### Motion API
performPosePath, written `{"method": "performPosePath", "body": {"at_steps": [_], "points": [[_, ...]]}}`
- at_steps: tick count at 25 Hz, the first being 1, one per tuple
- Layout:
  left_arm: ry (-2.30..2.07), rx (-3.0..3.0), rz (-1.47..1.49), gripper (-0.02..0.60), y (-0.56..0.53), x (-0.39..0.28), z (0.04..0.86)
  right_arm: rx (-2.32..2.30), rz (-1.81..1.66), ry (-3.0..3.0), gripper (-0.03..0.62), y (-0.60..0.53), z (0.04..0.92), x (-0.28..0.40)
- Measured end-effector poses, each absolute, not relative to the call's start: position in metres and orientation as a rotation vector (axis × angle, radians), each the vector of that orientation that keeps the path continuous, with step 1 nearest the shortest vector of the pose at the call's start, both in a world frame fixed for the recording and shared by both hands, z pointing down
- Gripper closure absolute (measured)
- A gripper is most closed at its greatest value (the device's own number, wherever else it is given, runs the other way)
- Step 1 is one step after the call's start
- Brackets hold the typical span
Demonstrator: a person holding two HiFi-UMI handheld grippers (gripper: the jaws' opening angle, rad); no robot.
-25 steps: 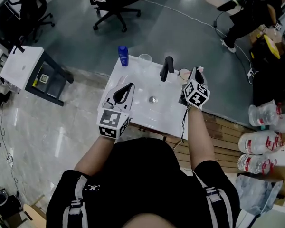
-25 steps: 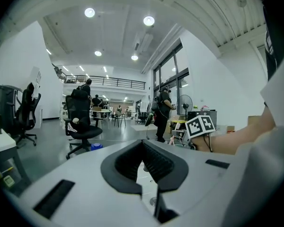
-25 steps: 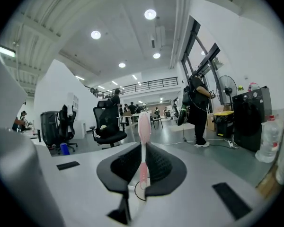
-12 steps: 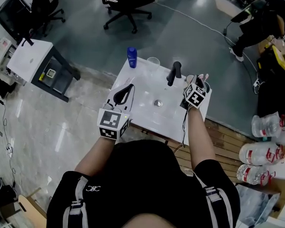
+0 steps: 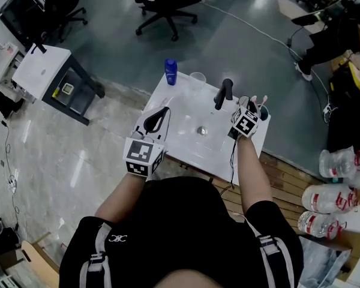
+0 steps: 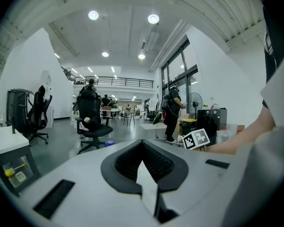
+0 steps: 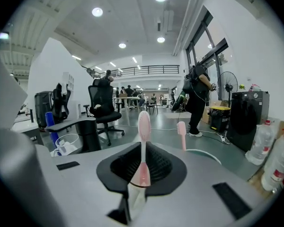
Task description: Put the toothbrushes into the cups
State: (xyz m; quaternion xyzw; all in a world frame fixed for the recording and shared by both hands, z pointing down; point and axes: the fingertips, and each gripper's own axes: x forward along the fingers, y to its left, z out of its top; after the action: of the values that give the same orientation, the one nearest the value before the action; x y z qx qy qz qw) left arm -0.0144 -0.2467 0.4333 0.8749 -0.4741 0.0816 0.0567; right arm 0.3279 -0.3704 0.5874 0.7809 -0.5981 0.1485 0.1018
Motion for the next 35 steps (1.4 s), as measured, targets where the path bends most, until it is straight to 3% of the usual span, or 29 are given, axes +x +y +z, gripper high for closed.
{"method": "performPosePath", "body": {"at_steps": [3, 14, 35], "points": [[-1.444, 2.648, 0.244, 0.568, -0.247, -0.016, 0.434, 2.305, 0.443, -1.77, 0.545, -0.371, 0.587, 0.326], [-1.431, 2.647, 0.226, 0.568, -0.242, -0.019, 0.436, 2.259, 0.353, -1.838, 0.407, -0.362, 0.577, 0.31], [-1.333, 2.692, 0.223, 0.568, -0.227, 0.001, 0.437, 2.119, 0.467, -1.804, 0.373, -0.327, 0.602, 0.31]]}}
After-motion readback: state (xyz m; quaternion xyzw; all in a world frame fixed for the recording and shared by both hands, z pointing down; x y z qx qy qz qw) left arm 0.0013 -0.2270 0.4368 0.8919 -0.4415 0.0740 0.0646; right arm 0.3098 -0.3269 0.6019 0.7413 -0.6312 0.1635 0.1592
